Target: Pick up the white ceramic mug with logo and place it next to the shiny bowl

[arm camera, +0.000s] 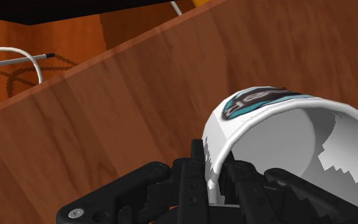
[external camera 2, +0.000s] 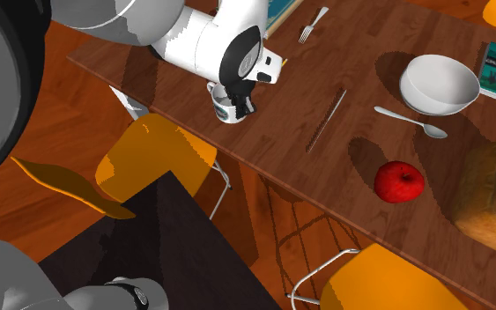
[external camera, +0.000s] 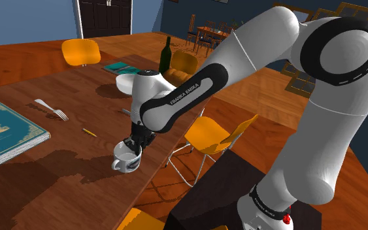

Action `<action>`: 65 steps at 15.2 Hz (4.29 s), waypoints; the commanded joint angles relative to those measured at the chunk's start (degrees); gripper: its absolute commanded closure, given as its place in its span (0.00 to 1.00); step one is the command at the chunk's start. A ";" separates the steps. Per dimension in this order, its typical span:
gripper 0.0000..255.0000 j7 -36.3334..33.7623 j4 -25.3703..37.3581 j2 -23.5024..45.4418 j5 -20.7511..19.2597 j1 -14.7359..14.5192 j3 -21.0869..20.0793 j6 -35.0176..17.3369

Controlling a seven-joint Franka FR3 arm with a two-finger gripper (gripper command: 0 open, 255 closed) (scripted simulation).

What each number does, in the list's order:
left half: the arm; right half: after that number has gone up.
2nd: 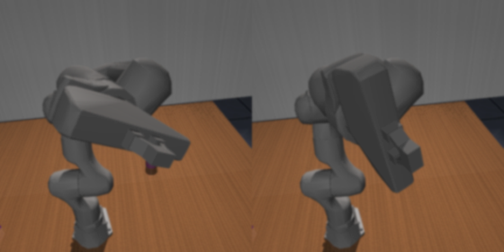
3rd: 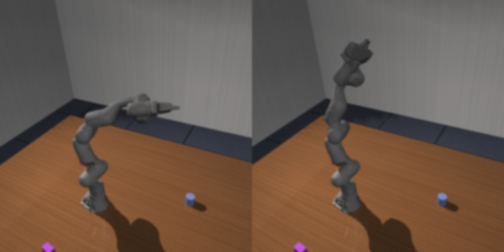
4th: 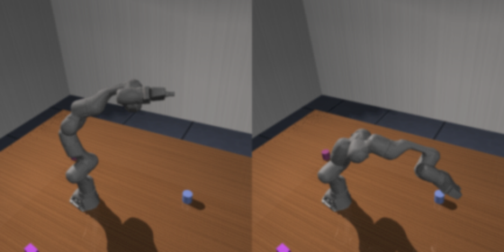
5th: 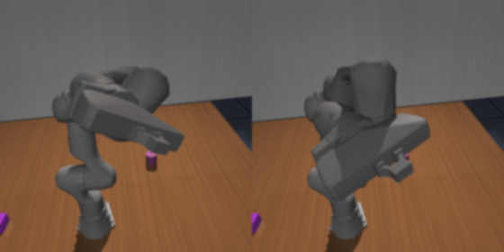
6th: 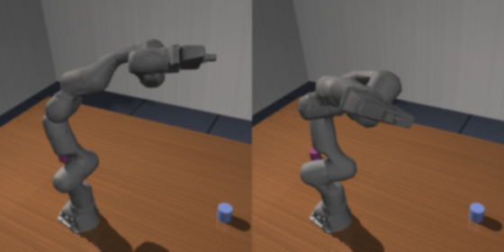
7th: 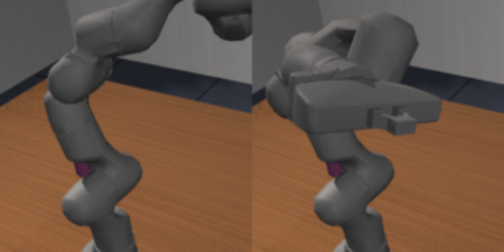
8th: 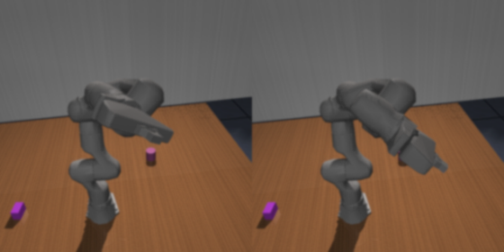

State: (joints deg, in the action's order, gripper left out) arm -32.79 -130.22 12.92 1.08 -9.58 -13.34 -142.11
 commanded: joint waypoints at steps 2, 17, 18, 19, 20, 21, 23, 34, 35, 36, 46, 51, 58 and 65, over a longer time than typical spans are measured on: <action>1.00 0.00 -0.01 0.01 0.00 0.00 -0.01 0.00; 1.00 1.02 2.16 -7.41 2.06 0.53 -0.55 9.43; 1.00 1.07 2.41 -7.91 2.18 0.55 -0.56 10.17; 1.00 1.13 2.68 -8.40 2.30 0.58 -0.57 10.92; 1.00 1.18 2.96 -8.88 2.41 0.60 -0.58 11.66; 1.00 1.22 3.25 -9.34 2.52 0.62 -0.58 12.41; 1.00 1.30 3.87 -10.24 2.72 0.66 -0.58 13.91; 1.00 1.53 7.84 -14.12 3.46 0.82 -0.47 21.68; 1.00 2.66 8.80 -13.32 3.20 1.46 0.18 21.94; 1.00 3.77 9.82 -12.48 2.95 2.08 0.81 22.21; 1.00 14.04 23.78 -1.83 1.11 7.96 6.14 26.24; 1.00 18.58 33.70 5.10 0.65 10.70 8.12 29.49; 1.00 24.18 52.66 17.43 0.35 14.39 10.12 36.40; 1.00 27.64 72.88 30.56 0.23 16.92 11.06 43.65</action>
State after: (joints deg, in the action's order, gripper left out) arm -5.32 -58.32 42.61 1.32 7.25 -2.30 -98.53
